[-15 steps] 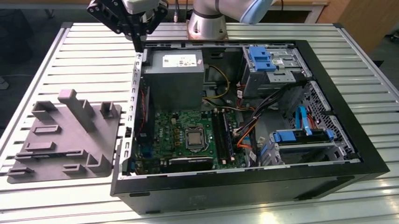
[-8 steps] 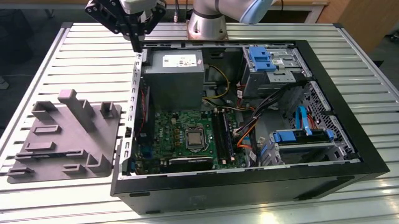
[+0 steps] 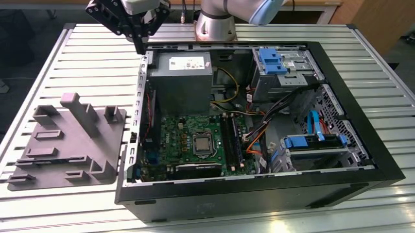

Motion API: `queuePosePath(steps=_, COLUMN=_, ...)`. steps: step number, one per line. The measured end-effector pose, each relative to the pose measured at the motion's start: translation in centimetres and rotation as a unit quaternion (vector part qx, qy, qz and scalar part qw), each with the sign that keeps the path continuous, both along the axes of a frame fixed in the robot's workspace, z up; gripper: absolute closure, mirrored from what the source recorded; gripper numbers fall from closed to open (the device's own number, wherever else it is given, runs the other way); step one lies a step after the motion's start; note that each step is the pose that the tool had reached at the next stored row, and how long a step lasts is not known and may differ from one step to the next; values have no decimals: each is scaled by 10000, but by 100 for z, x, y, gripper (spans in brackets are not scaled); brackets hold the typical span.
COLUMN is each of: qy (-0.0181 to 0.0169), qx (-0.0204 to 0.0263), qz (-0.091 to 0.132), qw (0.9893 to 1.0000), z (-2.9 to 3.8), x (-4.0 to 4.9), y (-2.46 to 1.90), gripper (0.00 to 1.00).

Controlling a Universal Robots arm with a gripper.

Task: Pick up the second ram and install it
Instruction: 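Reach for the second ram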

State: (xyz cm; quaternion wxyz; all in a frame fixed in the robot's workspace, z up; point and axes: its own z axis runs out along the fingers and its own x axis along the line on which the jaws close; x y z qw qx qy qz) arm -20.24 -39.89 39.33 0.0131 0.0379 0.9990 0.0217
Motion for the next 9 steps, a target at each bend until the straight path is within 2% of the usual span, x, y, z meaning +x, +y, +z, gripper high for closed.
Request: queuePosePath(steps=9, qy=0, qx=0, qz=0, qw=10000, z=0, x=-46, y=0, gripper=89)
